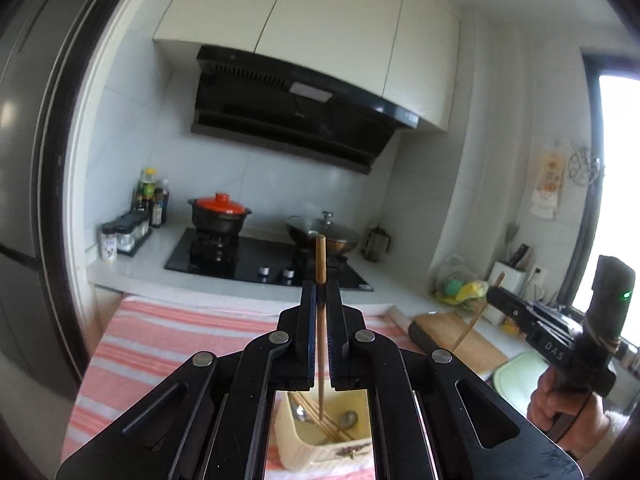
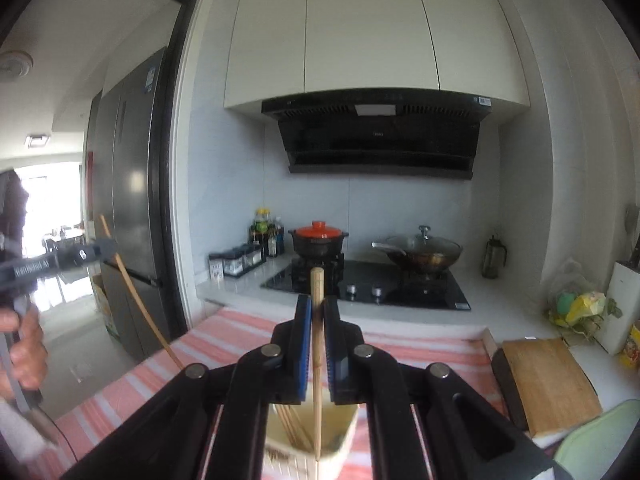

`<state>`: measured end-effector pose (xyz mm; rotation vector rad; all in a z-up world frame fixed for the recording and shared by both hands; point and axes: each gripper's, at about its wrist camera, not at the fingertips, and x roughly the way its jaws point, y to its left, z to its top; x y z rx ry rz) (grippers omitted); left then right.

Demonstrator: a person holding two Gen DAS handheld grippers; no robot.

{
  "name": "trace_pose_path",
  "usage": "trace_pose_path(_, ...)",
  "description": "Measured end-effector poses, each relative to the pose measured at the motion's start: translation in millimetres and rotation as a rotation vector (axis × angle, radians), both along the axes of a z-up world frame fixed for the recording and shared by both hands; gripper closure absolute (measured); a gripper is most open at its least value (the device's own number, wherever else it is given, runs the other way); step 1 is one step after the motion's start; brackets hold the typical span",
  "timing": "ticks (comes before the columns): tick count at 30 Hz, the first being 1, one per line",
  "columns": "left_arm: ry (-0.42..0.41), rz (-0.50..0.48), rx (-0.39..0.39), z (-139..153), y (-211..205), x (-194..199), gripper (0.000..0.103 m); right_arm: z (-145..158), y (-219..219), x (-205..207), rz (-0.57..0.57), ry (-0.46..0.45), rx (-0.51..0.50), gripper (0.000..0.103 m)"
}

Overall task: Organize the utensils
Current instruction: 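Lower both chopsticks into the caddy and open both tools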

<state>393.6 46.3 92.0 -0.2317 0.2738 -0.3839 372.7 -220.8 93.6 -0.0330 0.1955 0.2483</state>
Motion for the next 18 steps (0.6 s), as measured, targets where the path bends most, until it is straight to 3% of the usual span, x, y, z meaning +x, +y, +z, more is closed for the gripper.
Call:
trace_pose_path(4,0.148,-0.033,0.031,-36,-22,49,0.1,-22,15,42,0.01,0.035,-0.049,0.097)
trace_pose_path(10,0.381,-0.082,0.058,-103,-45,101,0.1,-83,30,110,0.055,0.317,-0.11,0.097)
trace_pose_path(13,0.442,-0.085,0.073,-128,-53,112,0.1,-108,33,130,0.066,0.411,-0.095,0.097)
trace_pose_path(17,0.486,-0.092,0.098,-143,-63,118,0.099,-124,35,144,0.062,0.455,-0.025,0.095)
trace_pose_path(18,0.498,-0.087,0.101,-143,-64,119,0.094,-125,35,148,0.053,0.471,-0.001,0.088)
